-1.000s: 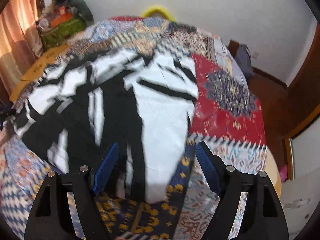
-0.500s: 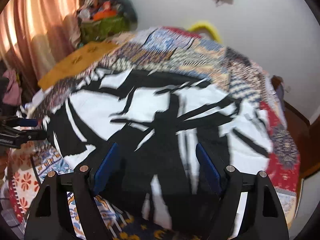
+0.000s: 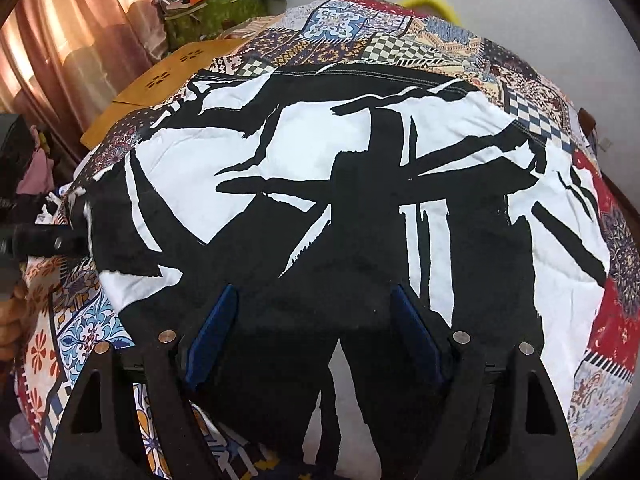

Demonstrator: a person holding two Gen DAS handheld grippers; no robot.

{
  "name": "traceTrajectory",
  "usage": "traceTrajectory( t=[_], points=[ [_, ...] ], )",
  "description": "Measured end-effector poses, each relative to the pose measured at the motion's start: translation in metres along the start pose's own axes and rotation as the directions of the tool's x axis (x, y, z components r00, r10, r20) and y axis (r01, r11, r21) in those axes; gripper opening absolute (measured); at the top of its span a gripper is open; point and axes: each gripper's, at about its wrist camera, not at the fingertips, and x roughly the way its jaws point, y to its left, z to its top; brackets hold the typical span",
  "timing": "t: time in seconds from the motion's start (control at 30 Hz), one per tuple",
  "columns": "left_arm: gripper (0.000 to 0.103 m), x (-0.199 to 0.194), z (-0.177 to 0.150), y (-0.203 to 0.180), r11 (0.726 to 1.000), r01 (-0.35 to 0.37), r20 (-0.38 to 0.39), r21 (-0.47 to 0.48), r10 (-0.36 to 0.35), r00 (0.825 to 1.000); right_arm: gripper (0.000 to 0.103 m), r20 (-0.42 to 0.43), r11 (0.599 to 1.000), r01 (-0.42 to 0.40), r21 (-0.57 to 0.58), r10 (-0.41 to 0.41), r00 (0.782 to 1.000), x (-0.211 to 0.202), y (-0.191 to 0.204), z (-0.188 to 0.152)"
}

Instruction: Fold small clothes

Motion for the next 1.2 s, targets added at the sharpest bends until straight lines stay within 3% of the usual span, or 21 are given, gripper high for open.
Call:
traceTrajectory(
  t=[0.27,0.47,0.6,0.77,0.87,0.97,1.03,1.1,1.2],
  points=[
    [0.092,0.016,0.028,-0.007,1.0,0.006,0.034,-0.031,-0.005,0.999,0.078,-0.003,1.0,-0.024,0.019,0.024,1.0,0.002,-0.001,-0.003],
    [0.092,0.005,0.021,0.004,0.983,0.129,0.061,-0.132,-0.122,0.991,0.078,0.0,0.999,-0.031,0.024,0.031,1.0,0.001,-0.002,-0.004],
    [0.093,-0.002,0.013,0.025,0.946,0.237,0.082,-0.222,-0.224,0.971,0.078,0.0,0.999,-0.032,0.025,0.032,0.999,0.001,-0.002,-0.004],
    [0.093,-0.002,0.015,0.049,0.877,0.314,0.129,-0.363,-0.286,0.949,0.079,0.002,0.999,-0.03,0.023,0.03,1.0,0.001,-0.002,-0.004],
    [0.09,-0.001,0.022,0.049,0.9,0.244,0.142,-0.362,-0.206,0.968,0.079,0.004,0.999,-0.028,0.023,0.028,1.0,0.001,-0.002,-0.004],
    [0.073,0.001,0.03,0.039,0.941,0.091,0.125,-0.326,-0.052,0.991,0.079,0.004,0.999,-0.028,0.022,0.028,1.0,0.001,-0.002,-0.004],
    [0.06,0.003,0.035,0.031,0.954,0.006,0.113,-0.298,0.029,0.993,0.079,0.005,0.999,-0.028,0.022,0.028,1.0,0.0,-0.002,-0.005],
    [0.029,0.005,0.039,0.025,0.963,-0.092,0.11,-0.253,0.123,0.986,0.079,0.008,0.999,-0.028,0.022,0.027,1.0,0.0,-0.002,-0.005],
    [0.016,0.003,0.04,0.023,0.97,-0.137,0.135,-0.199,0.165,0.977,0.079,0.013,0.999,-0.03,0.024,0.03,0.999,-0.004,-0.004,-0.006]
  ],
)
